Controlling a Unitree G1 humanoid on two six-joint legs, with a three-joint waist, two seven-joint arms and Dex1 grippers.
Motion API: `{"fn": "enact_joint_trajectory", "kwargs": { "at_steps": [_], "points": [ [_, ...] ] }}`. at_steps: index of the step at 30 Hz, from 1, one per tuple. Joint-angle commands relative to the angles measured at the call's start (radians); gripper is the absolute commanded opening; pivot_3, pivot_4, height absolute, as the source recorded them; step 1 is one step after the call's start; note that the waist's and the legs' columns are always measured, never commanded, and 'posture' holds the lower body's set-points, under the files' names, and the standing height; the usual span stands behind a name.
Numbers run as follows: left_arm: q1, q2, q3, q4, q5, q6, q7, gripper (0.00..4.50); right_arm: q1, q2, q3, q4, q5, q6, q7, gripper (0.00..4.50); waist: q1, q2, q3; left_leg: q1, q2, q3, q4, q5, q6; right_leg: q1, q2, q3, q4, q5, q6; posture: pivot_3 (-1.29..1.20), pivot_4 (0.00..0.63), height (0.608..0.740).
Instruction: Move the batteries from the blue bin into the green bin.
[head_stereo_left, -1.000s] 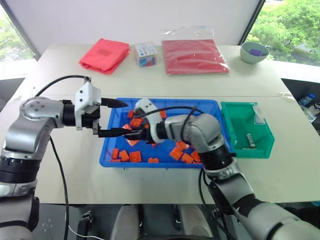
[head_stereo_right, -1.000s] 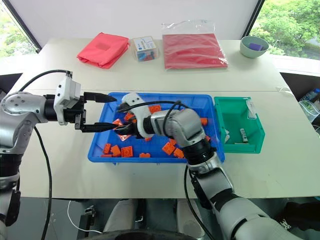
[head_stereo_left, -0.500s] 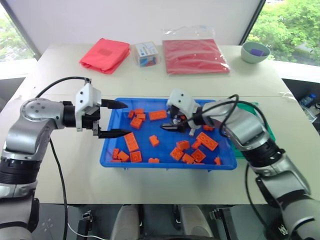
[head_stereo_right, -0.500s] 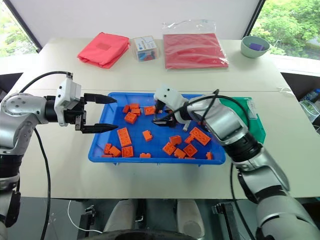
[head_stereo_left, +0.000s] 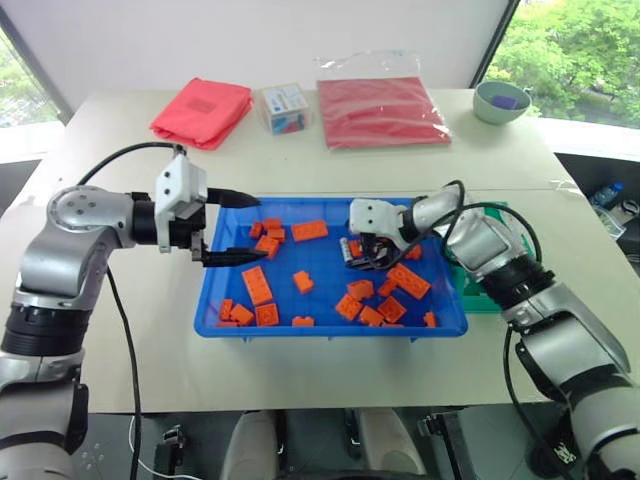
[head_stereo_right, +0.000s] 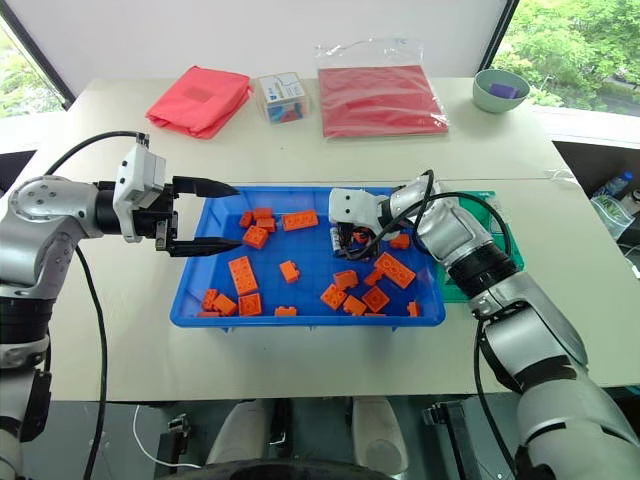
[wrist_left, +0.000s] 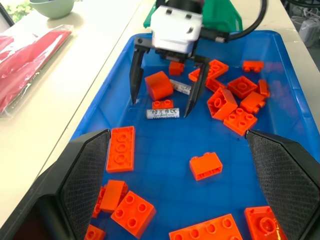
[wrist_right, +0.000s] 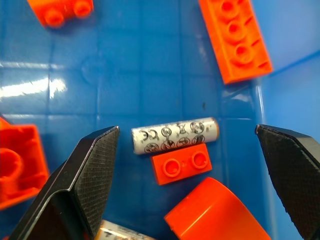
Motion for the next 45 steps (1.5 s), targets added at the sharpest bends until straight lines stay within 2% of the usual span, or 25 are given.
{"fn": "enact_joint_trajectory", "kwargs": {
  "at_steps": [1,7,10,11,12,13,17,20,23,26,29,34,37,40,44,45],
  "points": [
    [0.004,0.012,0.013,-0.037,-0.007,-0.006,-0.001,4.5,-0.054,0.024,-0.003,0.104,-0.052,-0.107,0.037,4.47,0.0,0.0,0.0,0.0,0.0,0.0,0.0,0.0,0.0,0.0,0.0,0.0,0.0,0.0,0.0,0.0,0.15,0.736],
    [0.039,0.021,0.031,-0.077,-0.015,0.004,0.011,4.5,-0.101,0.067,-0.006,0.304,-0.087,-0.224,0.136,4.47,0.0,0.0,0.0,0.001,0.0,0.0,0.0,0.0,0.0,0.001,0.0,0.0,0.0,0.0,0.0,0.0,0.15,0.736],
    [0.049,0.024,0.039,-0.092,-0.017,0.01,0.019,4.5,-0.118,0.09,-0.016,0.381,-0.101,-0.232,0.16,3.6,0.0,0.0,0.0,0.003,0.0,0.0,0.0,0.0,0.0,0.003,-0.001,0.0,0.0,0.0,0.0,0.0,0.15,0.736],
    [0.051,0.025,0.041,-0.096,-0.018,0.012,0.02,4.5,-0.121,0.096,-0.022,0.395,-0.102,-0.23,0.171,3.2,0.0,0.0,0.0,0.004,0.0,0.0,0.0,0.0,0.0,0.004,-0.001,0.0,0.0,0.0,0.0,0.0,0.15,0.736],
    [0.051,0.026,0.042,-0.097,-0.019,0.013,0.022,4.5,-0.121,0.101,-0.03,0.402,-0.098,-0.223,0.189,2.61,0.0,0.0,0.0,0.004,0.0,0.0,0.0,0.0,0.0,0.004,-0.001,0.0,0.001,0.0,0.0,0.0,0.15,0.736],
    [0.051,0.027,0.042,-0.097,-0.02,0.014,0.023,4.5,-0.121,0.105,-0.036,0.407,-0.096,-0.218,0.201,2.3,0.001,0.0,0.0,0.004,0.0,0.0,0.0,0.0,0.0,0.004,-0.001,0.0,0.001,0.0,0.0,0.0,0.15,0.736],
    [0.047,0.03,0.041,-0.086,-0.018,0.009,0.024,4.5,-0.107,0.103,-0.082,0.354,-0.066,-0.176,0.251,2.31,0.0,0.0,0.0,0.004,0.0,0.0,0.0,0.0,0.0,0.005,-0.001,0.0,0.001,0.0,0.0,0.0,0.15,0.736],
    [0.046,0.03,0.039,-0.088,-0.022,0.012,0.031,4.5,-0.096,0.076,-0.148,0.24,-0.028,-0.091,0.249,2.31,0.002,0.0,0.0,0.004,0.0,-0.001,0.0,0.0,0.0,0.004,-0.001,-0.001,0.001,0.0,0.0,0.0,0.15,0.736],
    [0.053,0.026,0.036,-0.093,-0.027,0.014,0.035,4.5,-0.063,0.033,-0.258,0.012,0.062,0.114,0.23,2.31,0.005,0.001,0.001,0.002,0.0,-0.001,0.0,0.0,0.0,0.002,-0.002,0.0,0.001,0.0,0.0,0.0,0.15,0.736],
    [0.056,0.017,0.028,-0.092,-0.031,0.012,0.035,4.5,-0.005,-0.067,-0.418,-0.262,0.167,0.386,0.182,2.31,0.013,0.002,0.001,0.001,0.0,-0.002,0.0,0.0,0.0,0.001,-0.003,0.0,0.002,0.0,0.0,0.0,0.15,0.736],
    [0.05,0.007,0.018,-0.076,-0.028,0.004,0.028,4.5,0.089,-0.215,-0.553,-0.424,0.216,0.526,0.147,2.31,0.036,0.002,0.001,0.001,-0.001,-0.002,0.0,0.0,0.0,0.001,-0.004,-0.001,0.001,0.0,0.0,0.0,0.15,0.736],
    [0.018,-0.012,-0.005,-0.021,-0.012,-0.024,-0.001,4.5,0.306,-0.44,-0.737,-0.527,0.247,0.623,0.1,2.31,0.049,0.001,0.001,0.001,-0.001,0.001,0.0,0.0,0.0,0.002,-0.004,-0.001,-0.002,-0.002,-0.004,0.0,0.15,0.736],
    [-0.016,-0.03,-0.026,0.019,0.001,-0.044,-0.019,4.5,0.467,-0.493,-0.818,-0.576,0.271,0.633,0.085,2.31,0.047,0.001,0.001,0.002,-0.001,0.002,0.001,0.0,0.0,0.002,-0.004,0.0,-0.002,-0.002,-0.004,0.0,0.15,0.736],
    [-0.048,-0.052,-0.042,0.049,0.012,-0.057,-0.03,4.5,0.566,-0.493,-0.85,-0.617,0.294,0.64,0.047,2.31,0.031,0.001,0.001,0.003,-0.001,0.002,0.001,0.0,0.0,0.003,-0.003,0.0,-0.001,-0.002,-0.004,0.0,0.15,0.736],
    [-0.082,-0.077,-0.059,0.078,0.025,-0.069,-0.038,4.5,0.585,-0.479,-0.826,-0.614,0.276,0.615,-0.041,4.35,0.022,0.002,0.001,0.003,-0.001,0.0,0.001,0.0,0.0,0.002,-0.002,0.002,0.0,-0.001,-0.003,0.0,0.15,0.736],
    [-0.086,-0.08,-0.061,0.082,0.027,-0.07,-0.04,4.5,0.581,-0.484,-0.813,-0.614,0.272,0.601,-0.052,4.43,0.023,0.002,0.001,0.004,-0.001,0.0,0.0,0.0,0.0,0.002,-0.002,0.002,0.0,-0.001,-0.003,0.0,0.15,0.736]
  ]
}}
